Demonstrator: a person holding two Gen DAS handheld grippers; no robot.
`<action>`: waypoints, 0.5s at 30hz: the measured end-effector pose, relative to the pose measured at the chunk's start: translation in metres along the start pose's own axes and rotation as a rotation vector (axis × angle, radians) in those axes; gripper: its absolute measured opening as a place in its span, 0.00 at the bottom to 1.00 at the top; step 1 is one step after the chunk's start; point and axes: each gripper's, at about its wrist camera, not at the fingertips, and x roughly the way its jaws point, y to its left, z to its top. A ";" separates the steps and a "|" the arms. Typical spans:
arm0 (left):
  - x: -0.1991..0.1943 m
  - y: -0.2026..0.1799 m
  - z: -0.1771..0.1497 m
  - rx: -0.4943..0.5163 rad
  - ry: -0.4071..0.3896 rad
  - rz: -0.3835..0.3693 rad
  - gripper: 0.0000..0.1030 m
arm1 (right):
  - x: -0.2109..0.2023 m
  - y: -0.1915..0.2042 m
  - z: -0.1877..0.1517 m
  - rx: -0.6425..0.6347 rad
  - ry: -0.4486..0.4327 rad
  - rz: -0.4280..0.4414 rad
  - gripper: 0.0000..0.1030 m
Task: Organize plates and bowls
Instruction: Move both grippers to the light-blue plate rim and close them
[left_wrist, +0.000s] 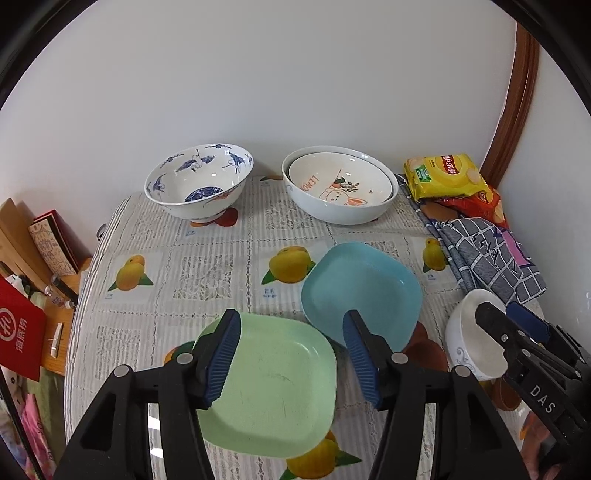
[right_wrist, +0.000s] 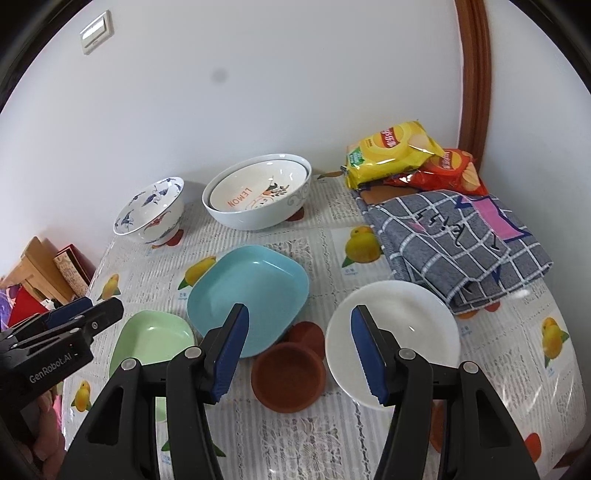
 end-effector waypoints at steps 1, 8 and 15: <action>0.003 0.000 0.001 0.001 0.000 0.003 0.57 | 0.004 0.001 0.002 -0.004 0.003 0.003 0.56; 0.033 0.000 0.010 0.022 0.026 0.016 0.57 | 0.055 0.009 0.014 -0.026 0.065 0.014 0.55; 0.067 -0.008 0.012 0.057 0.069 0.021 0.57 | 0.095 0.016 0.018 -0.053 0.101 0.014 0.55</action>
